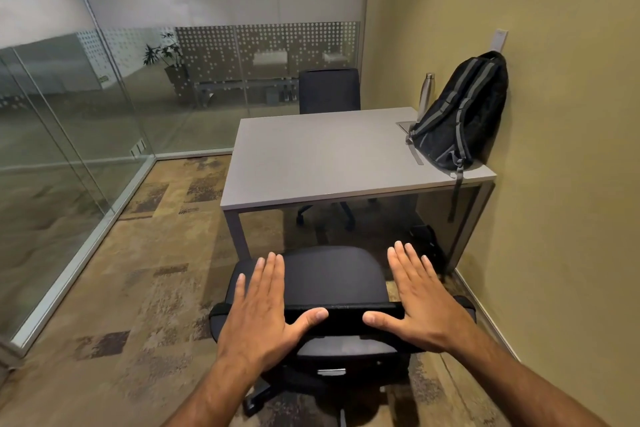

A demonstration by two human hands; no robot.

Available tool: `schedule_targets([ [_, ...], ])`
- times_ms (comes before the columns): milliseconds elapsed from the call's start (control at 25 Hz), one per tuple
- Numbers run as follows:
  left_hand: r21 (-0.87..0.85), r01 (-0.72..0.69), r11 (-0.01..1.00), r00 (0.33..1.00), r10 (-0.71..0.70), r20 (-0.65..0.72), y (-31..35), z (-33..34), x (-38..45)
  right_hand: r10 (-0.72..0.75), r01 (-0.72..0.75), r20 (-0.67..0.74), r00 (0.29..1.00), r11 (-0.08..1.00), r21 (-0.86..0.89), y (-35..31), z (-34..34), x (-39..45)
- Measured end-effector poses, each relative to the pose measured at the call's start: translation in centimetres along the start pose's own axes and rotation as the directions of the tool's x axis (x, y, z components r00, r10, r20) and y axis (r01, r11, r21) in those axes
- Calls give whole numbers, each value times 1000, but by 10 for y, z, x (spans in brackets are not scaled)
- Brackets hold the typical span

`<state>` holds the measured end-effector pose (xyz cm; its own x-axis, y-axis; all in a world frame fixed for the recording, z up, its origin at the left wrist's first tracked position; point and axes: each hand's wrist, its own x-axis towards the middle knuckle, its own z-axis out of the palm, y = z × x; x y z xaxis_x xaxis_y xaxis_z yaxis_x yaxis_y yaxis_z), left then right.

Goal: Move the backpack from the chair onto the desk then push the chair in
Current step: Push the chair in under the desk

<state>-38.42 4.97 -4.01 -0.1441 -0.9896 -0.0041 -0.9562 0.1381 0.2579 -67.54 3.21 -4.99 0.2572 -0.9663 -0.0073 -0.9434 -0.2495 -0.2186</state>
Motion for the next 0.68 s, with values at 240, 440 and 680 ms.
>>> schedule_targets([
  [240,-23,2,1000,1000,-2,-11,17,3,25,-13,19,-143,990,999,38,24,-8,14],
  [440,-31,8,999,999,-9,-34,25,9,56,-8,10,-170,985,1000,16,45,-10,39],
  [680,-29,28,999,998,-29,-57,32,17,116,-17,19,-173,985,1000,11,75,-18,88],
])
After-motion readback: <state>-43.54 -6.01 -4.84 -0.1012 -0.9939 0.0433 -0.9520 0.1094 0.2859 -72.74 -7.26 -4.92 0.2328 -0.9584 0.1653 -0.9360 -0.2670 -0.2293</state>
